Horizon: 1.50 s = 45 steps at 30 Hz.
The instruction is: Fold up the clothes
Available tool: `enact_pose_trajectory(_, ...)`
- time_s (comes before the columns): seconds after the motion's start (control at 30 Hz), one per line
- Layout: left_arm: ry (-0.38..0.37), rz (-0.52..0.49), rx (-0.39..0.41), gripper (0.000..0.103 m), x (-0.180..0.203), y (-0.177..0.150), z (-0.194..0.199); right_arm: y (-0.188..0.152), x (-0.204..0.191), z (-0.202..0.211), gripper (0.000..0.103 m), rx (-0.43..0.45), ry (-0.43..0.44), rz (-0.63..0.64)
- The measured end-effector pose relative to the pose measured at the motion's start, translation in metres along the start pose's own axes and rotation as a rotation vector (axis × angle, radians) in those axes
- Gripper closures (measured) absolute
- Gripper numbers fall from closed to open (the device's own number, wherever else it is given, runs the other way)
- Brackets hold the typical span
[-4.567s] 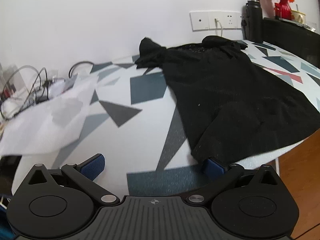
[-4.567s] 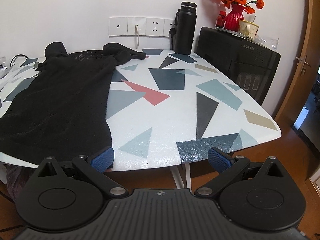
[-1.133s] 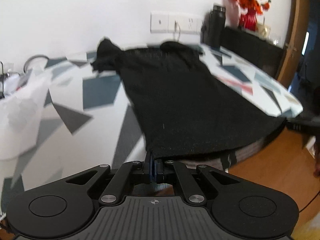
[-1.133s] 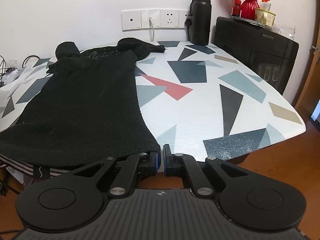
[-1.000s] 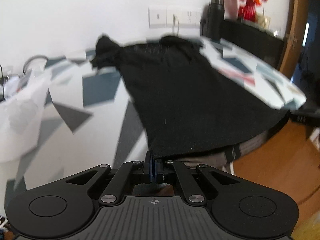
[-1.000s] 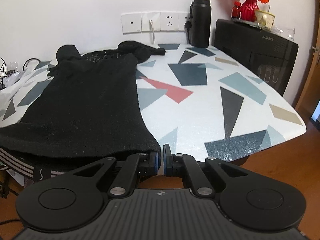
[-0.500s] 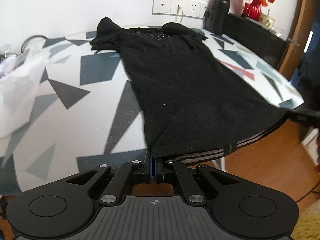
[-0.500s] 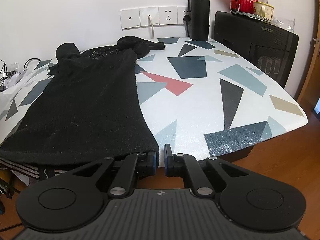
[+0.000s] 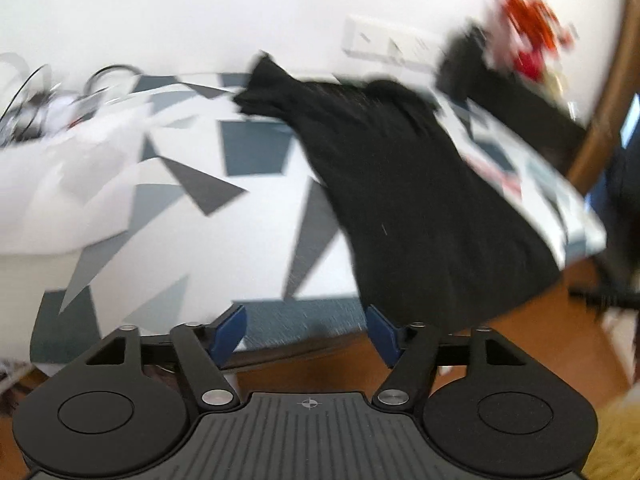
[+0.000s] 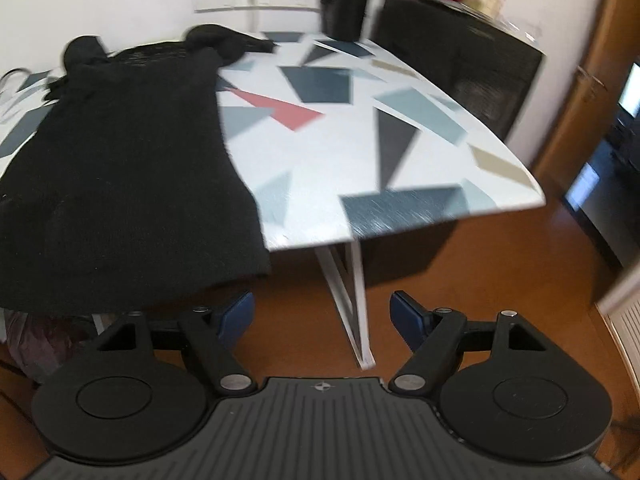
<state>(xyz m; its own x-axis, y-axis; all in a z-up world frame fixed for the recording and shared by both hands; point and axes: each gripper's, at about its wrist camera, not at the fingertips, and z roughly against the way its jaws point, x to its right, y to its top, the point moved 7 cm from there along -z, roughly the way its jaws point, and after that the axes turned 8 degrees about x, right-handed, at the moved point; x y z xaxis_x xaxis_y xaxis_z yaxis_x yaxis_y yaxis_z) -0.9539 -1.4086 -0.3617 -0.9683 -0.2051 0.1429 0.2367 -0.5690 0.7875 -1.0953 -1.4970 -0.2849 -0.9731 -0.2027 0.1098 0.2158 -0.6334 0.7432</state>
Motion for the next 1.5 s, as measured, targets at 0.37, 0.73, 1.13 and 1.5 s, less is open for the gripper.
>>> enact_pose_trajectory(0.37, 0.018, 0.148, 0.225, 0.016, -0.039, 0.081, 0.02, 0.089, -0.001, 0.042, 0.023, 0.142, -0.034, -0.152)
enact_pose_trajectory(0.73, 0.034, 0.225, 0.37, 0.005, -0.046, 0.266, 0.015, 0.32, -0.044, 0.097, 0.012, 0.384, 0.215, -0.403)
enact_pose_trajectory(1.13, 0.238, 0.227, 0.24, 0.001, -0.023, 0.326, -0.145, 0.407, -0.066, -0.067, 0.009, 0.39, 0.273, -0.245)
enact_pose_trajectory(1.5, 0.466, 0.45, 0.0, 0.001, -0.092, 0.243, -0.255, 0.342, -0.126, -0.296, 0.009, 0.123, 0.295, -0.058)
